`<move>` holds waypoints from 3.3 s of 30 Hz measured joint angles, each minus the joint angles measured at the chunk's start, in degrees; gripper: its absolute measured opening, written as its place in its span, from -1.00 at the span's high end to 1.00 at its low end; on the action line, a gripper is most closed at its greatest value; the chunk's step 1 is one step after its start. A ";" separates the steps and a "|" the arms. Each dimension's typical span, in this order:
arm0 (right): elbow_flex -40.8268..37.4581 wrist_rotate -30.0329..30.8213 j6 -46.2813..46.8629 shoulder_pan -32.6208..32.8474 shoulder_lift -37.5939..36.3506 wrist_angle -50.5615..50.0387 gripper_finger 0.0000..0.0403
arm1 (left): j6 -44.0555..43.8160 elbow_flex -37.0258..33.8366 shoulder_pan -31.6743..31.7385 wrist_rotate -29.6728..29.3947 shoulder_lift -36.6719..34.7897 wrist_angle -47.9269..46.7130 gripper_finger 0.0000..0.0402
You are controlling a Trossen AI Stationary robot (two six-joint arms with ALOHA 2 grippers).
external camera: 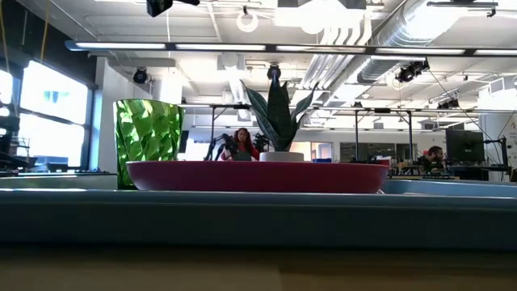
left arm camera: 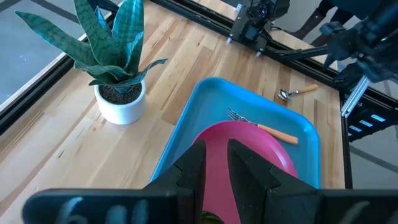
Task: Pick and place plate/cup/fork/spoon on tray
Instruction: Put the orange spoon on the light blue tray beside the orange fork
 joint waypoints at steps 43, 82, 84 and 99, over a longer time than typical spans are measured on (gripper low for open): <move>-27.41 -4.25 0.32 0.31 -0.28 29.83 0.23 | -2.92 0.00 -0.02 0.02 0.00 -0.07 0.71; -24.06 -1.77 10.34 -3.40 0.16 29.07 0.87 | 0.16 0.00 -0.02 -0.83 0.00 -0.09 0.71; -23.45 -0.51 12.91 -3.38 0.15 29.57 0.87 | 0.15 0.00 -0.02 -0.81 0.00 -0.07 0.71; -17.02 10.47 23.70 -7.22 0.02 29.80 0.87 | 0.14 0.00 -0.01 -0.83 0.00 -0.07 0.71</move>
